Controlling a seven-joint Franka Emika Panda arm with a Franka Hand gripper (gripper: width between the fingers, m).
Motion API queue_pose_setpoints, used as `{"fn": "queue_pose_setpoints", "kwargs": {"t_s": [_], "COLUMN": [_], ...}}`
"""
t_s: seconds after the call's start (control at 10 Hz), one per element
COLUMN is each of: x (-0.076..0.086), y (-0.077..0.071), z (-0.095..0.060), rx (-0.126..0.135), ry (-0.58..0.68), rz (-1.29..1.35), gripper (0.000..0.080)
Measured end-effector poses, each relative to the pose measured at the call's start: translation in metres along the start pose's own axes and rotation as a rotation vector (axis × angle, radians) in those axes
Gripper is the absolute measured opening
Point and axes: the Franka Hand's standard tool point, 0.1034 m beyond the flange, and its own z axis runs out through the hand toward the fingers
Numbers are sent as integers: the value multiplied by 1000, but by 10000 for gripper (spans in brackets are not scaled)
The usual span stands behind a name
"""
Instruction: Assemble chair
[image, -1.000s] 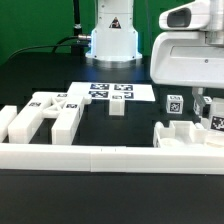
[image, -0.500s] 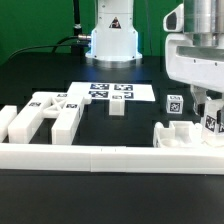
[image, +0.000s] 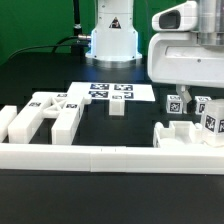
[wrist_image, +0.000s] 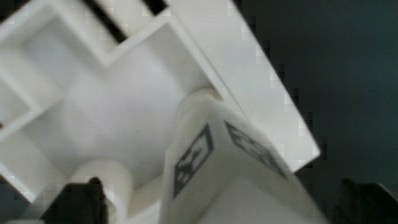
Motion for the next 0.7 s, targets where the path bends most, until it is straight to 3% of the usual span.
{"fn": "queue_pose_setpoints", "kwargs": {"t_s": [0.2, 0.4, 0.6, 0.7], "x": [1, -4, 4, 3], "y": [2, -5, 0, 0], "z": [1, 2, 0, 1], "rx": [-1, -38, -60, -60], "ry": [0, 10, 16, 17], "rz": [-137, -486, -865, -796], "gripper": [649, 649, 649, 649]}}
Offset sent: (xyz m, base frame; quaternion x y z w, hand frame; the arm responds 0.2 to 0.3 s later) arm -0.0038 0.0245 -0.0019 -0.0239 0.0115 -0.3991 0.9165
